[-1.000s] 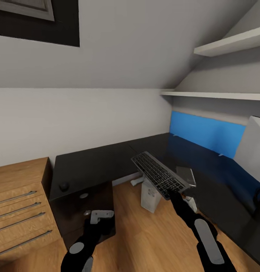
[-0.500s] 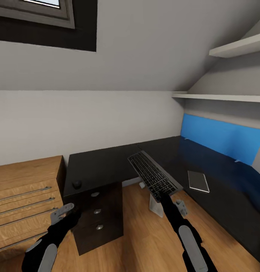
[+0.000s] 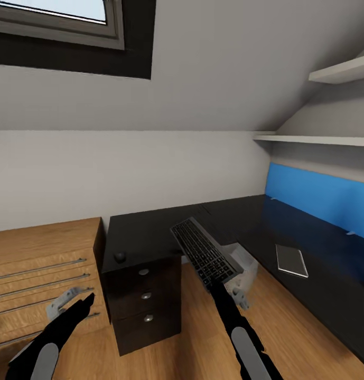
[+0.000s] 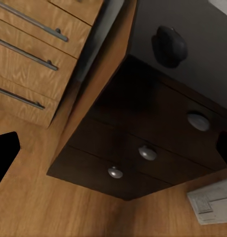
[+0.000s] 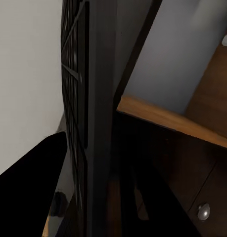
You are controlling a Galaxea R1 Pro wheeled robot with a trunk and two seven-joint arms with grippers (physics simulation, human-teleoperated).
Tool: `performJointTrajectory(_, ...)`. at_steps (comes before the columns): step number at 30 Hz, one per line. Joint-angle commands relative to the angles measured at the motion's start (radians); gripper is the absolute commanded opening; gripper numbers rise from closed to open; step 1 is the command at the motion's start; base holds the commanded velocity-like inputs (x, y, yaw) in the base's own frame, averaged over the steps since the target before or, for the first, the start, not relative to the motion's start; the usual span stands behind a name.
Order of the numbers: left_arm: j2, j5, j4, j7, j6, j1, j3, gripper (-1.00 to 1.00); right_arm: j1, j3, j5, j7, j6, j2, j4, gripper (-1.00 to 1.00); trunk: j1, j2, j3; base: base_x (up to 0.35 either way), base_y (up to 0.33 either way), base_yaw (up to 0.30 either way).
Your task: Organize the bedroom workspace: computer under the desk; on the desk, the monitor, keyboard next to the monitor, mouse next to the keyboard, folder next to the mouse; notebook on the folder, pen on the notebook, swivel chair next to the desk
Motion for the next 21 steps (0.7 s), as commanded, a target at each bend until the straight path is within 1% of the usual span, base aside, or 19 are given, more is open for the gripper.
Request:
performJointTrajectory(1, 0.000, 0.011, -0.001, 0.007, 0.004, -0.001, 0.001, 1.00, -0.001, 0.017, -0.009, -0.005, -0.020, -0.001, 0.005, -1.00, 0.000, -0.001, 0.000, 0.000, 0.000, 0.151)
performJointTrajectory(4, -0.001, 0.011, -0.001, 0.007, 0.004, -0.001, 0.001, 1.00, -0.001, 0.034, -0.010, -0.006, -0.054, -0.001, 0.013, -1.00, 0.000, -0.001, 0.004, 0.000, 0.000, 0.140)
performJointTrajectory(5, -0.002, 0.011, -0.001, 0.007, 0.004, -0.001, -0.002, 1.00, -0.001, 0.043, -0.010, -0.006, -0.075, -0.002, 0.017, -1.00, 0.000, -0.001, 0.006, 0.000, 0.000, 0.089)
performJointTrajectory(14, -0.003, 0.011, -0.001, 0.007, 0.005, -0.001, -0.005, 1.00, -0.001, 0.048, -0.013, -0.007, -0.083, 0.000, 0.021, -1.00, 0.000, -0.001, 0.018, 0.000, 0.000, 0.057)
performJointTrajectory(16, -0.004, 0.011, -0.001, 0.007, 0.006, -0.001, -0.005, 1.00, -0.001, 0.050, -0.014, -0.006, -0.084, 0.001, 0.036, -1.00, 0.000, -0.001, 0.021, 0.000, 0.000, 0.010)
performJointTrajectory(19, -0.004, 0.011, -0.001, 0.007, 0.006, -0.001, -0.006, 1.00, -0.001, 0.051, -0.021, -0.007, -0.085, 0.003, 0.081, -1.00, 0.000, -0.001, 0.026, 0.000, 0.000, 0.002)
performJointTrajectory(21, -0.004, 0.011, -0.001, 0.007, 0.006, -0.001, -0.006, 1.00, -0.001, 0.051, -0.048, -0.008, -0.085, 0.005, 0.090, -1.00, 0.000, -0.001, 0.029, 0.000, 0.000, 0.020)
